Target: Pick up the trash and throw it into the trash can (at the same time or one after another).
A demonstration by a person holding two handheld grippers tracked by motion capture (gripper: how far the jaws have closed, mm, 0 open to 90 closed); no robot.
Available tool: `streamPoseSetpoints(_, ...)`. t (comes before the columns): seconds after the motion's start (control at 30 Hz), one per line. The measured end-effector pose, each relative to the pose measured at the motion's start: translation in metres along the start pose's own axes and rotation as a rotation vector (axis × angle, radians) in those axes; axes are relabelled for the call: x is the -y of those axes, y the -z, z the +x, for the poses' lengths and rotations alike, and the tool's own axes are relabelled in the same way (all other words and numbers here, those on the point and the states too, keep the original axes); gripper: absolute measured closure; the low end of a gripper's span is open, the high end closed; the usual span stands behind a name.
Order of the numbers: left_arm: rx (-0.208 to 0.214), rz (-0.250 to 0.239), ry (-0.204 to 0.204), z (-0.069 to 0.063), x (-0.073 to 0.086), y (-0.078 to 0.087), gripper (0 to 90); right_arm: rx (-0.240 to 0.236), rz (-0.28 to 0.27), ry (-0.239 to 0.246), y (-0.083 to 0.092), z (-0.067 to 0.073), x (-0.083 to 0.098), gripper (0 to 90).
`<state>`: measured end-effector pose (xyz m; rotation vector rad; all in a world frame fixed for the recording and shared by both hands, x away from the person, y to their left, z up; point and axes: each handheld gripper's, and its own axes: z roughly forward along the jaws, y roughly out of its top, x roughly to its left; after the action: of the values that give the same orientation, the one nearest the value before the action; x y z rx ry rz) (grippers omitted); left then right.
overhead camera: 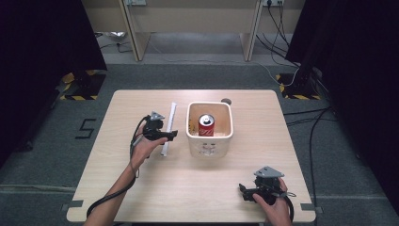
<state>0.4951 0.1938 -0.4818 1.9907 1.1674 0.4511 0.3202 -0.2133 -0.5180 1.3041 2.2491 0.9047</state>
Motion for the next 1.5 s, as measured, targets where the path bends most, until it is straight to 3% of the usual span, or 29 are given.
streamPoseSetpoints(0.3,-0.015,0.018,0.009,0.004,0.003,-0.008,26.2,0.000,0.000,0.001,0.000,0.000,0.000,0.3)
streamPoseSetpoints(0.67,-0.040,0.049,0.010,0.012,0.007,-0.021,42.7,0.000,0.001,0.000,0.000,0.000,0.000,0.3)
streamPoseSetpoints(1.5,-0.066,0.087,0.018,0.022,-0.007,-0.040,50.0,0.000,0.000,-0.002,0.000,0.000,0.000,0.3)
